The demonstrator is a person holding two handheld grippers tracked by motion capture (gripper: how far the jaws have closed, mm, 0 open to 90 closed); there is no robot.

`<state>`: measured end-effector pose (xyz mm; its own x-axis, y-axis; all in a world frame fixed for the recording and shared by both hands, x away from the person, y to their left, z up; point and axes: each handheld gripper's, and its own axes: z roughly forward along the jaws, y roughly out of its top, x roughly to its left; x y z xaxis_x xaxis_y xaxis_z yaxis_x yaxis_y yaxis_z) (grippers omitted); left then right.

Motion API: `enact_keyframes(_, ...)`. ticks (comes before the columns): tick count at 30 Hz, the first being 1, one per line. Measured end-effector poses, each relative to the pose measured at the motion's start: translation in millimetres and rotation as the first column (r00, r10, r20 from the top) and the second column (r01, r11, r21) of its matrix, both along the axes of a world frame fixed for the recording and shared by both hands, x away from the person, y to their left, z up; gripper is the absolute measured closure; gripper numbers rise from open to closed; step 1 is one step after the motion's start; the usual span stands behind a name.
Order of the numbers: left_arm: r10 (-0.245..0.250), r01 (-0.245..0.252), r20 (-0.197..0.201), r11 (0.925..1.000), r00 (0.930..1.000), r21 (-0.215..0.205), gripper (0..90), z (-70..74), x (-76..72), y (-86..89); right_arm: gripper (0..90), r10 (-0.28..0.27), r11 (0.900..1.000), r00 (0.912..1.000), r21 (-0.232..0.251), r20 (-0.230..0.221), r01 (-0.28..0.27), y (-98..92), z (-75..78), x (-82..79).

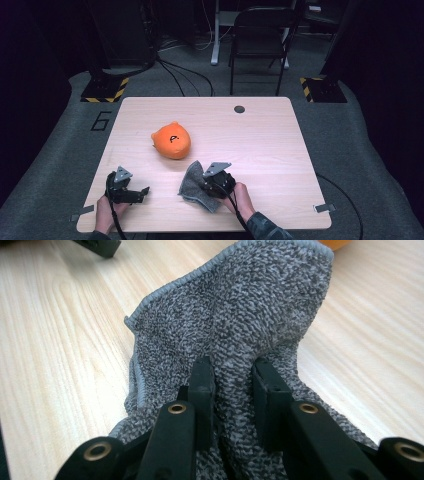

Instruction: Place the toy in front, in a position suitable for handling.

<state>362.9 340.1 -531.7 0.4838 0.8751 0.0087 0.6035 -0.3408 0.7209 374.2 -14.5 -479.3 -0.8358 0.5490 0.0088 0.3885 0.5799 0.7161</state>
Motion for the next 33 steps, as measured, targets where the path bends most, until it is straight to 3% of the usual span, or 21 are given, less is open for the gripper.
enact_keyframes(13,0.0,0.0,0.0,1.0,1.0,0.0,0.3,0.0,0.0,0.0,73.1,-0.051,0.998,0.9984,0.046,0.026,0.05,-24.4,25.6,-3.5)
enact_keyframes(21,0.0,0.0,0.0,1.0,1.0,0.001,0.3,0.0,-0.1,0.0,72.9,-0.092,0.994,0.9942,0.059,0.054,0.089,-48.9,38.3,-4.8)
enact_keyframes(33,0.0,0.0,0.0,1.0,1.0,0.001,0.3,0.0,-0.1,0.0,72.9,-0.161,0.984,0.9856,0.079,0.051,0.157,-79.4,47.5,-4.0)
